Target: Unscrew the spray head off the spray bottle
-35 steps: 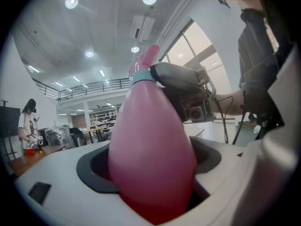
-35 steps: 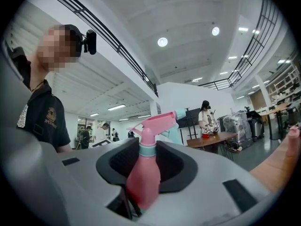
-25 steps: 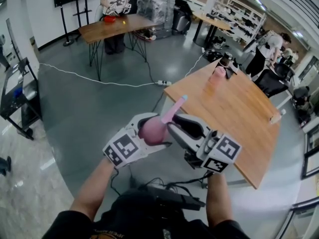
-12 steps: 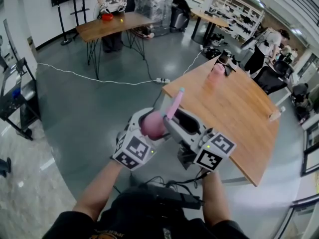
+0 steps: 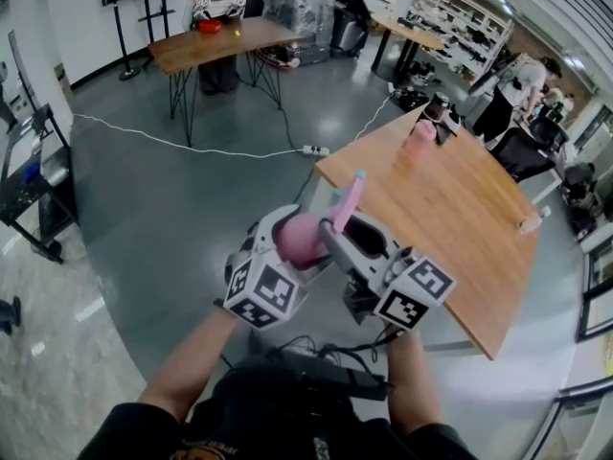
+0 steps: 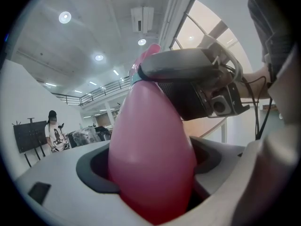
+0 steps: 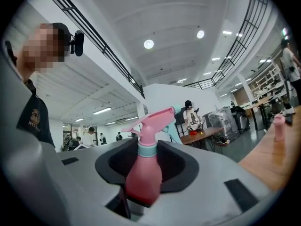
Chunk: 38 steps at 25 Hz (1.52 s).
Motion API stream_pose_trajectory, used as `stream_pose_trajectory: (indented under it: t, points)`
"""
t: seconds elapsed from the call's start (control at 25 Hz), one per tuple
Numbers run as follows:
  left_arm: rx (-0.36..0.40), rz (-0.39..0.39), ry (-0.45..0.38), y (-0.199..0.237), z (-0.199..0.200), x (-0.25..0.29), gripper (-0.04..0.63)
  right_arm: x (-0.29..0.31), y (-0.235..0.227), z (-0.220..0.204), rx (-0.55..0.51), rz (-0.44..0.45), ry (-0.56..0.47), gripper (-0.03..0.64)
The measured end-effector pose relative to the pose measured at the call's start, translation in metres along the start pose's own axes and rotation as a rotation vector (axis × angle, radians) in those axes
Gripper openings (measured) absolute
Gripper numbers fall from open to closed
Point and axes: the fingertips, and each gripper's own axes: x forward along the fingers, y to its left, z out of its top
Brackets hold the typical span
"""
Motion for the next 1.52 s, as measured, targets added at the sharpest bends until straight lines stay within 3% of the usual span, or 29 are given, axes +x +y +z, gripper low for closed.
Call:
stream_pose_trajectory:
  t: [0.32,0.68,0.84,1.28,1.4,1.52]
  points:
    - [-0.008,-0.112,-0.029,-0.009,0.004,-0.003,0.436,0.000,0.006,0.002,-0.064,0.054,0.023,0.132]
    - [-0.025,-0.321,-0.049,-0.025,0.008,-0.014,0.434,-0.004,0.018,0.003,-0.135,0.165,0.064,0.130]
    - [-0.051,-0.457,-0.081,-0.047,0.011,-0.019,0.434,-0.018,0.025,-0.003,-0.154,0.242,0.067,0.130]
    - [-0.092,-0.861,-0.160,-0.085,0.031,-0.062,0.434,-0.039,0.058,0.000,-0.129,0.562,0.063,0.133]
    - [-0.110,-0.843,-0.187,-0.085,0.034,-0.060,0.434,-0.038,0.058,0.002,-0.130,0.563,0.067,0.141]
    - [-0.125,-0.716,-0.172,-0.074,0.028,-0.043,0.434,-0.032,0.044,-0.001,-0.138,0.446,0.070,0.147]
